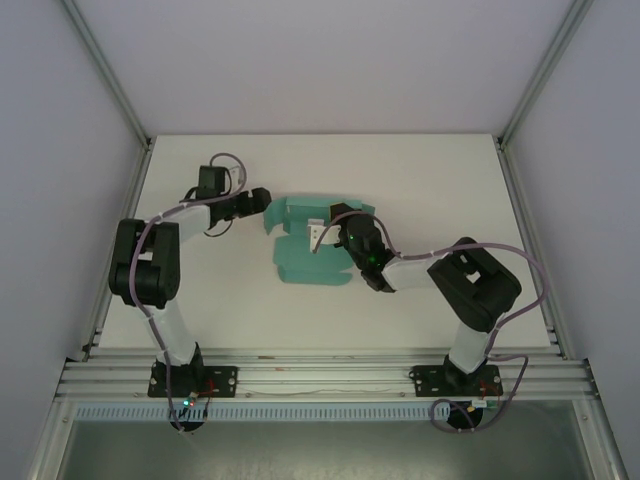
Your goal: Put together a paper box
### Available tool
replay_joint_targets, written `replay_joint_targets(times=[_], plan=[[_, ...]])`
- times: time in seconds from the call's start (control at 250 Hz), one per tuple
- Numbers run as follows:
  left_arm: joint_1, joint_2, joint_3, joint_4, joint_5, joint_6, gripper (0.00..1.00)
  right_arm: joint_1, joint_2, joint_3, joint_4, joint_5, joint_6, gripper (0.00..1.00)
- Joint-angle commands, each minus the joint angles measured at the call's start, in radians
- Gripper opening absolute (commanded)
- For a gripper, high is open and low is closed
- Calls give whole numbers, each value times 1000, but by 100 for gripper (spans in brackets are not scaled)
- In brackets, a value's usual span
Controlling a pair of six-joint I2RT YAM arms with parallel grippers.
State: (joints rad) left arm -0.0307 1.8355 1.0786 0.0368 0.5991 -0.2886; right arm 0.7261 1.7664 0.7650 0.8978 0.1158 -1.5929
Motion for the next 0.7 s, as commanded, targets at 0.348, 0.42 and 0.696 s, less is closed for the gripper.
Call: replay_joint_targets(times=[0.348, 0.42, 0.696], plan=[[-135, -117, -214, 215, -47, 71, 79, 6, 17, 26, -41, 64, 1, 0], [-136, -114, -228, 240, -47, 79, 79, 6, 14, 29, -49, 67, 0, 0], [-172, -113, -279, 378, -6, 147, 79, 9, 20, 39, -74, 69, -42, 0]])
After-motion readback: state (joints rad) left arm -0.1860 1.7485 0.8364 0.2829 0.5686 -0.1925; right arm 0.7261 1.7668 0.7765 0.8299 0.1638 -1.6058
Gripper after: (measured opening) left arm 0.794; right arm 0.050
